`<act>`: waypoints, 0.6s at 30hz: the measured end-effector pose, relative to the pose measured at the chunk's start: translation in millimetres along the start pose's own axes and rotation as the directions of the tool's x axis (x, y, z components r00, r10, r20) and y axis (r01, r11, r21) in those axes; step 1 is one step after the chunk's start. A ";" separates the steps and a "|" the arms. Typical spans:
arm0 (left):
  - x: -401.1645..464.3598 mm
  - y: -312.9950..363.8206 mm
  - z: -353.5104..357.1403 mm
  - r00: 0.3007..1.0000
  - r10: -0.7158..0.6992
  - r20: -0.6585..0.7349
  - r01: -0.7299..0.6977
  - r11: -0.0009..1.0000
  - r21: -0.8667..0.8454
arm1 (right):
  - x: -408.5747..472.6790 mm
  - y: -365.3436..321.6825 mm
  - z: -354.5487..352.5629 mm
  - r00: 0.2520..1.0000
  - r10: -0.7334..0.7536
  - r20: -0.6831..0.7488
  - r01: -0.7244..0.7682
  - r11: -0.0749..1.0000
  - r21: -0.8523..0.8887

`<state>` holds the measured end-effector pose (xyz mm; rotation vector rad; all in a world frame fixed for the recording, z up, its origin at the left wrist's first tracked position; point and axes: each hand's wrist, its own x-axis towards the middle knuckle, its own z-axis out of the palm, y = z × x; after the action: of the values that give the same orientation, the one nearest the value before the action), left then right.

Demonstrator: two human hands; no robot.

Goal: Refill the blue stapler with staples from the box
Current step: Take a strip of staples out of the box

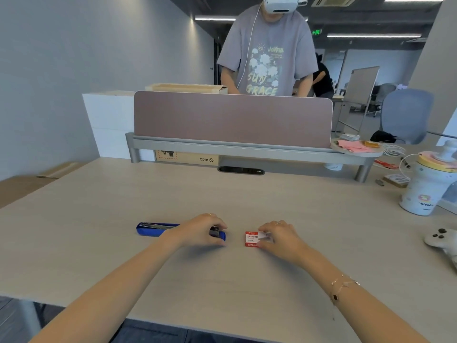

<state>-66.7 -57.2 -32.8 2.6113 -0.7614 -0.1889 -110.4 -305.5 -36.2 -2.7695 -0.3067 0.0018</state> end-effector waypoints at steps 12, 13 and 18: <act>24.9 33.0 23.9 0.998 0.067 0.001 -0.067 0.997 0.042 | -5.0 9.0 5.4 0.999 -0.029 -0.042 0.032 0.996 0.083; 26.2 34.0 24.8 0.998 0.070 -0.006 -0.069 0.997 0.043 | -4.9 8.7 5.1 0.998 -0.028 -0.050 0.031 0.997 0.074; 27.2 36.0 25.7 0.996 0.089 -0.031 -0.088 0.995 0.040 | -3.3 7.8 5.0 0.997 -0.037 -0.061 0.042 0.996 0.082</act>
<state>-67.4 -108.4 -41.2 2.6031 -0.8757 -0.1064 -112.2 -311.6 -43.7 -2.6747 -0.3385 -0.0753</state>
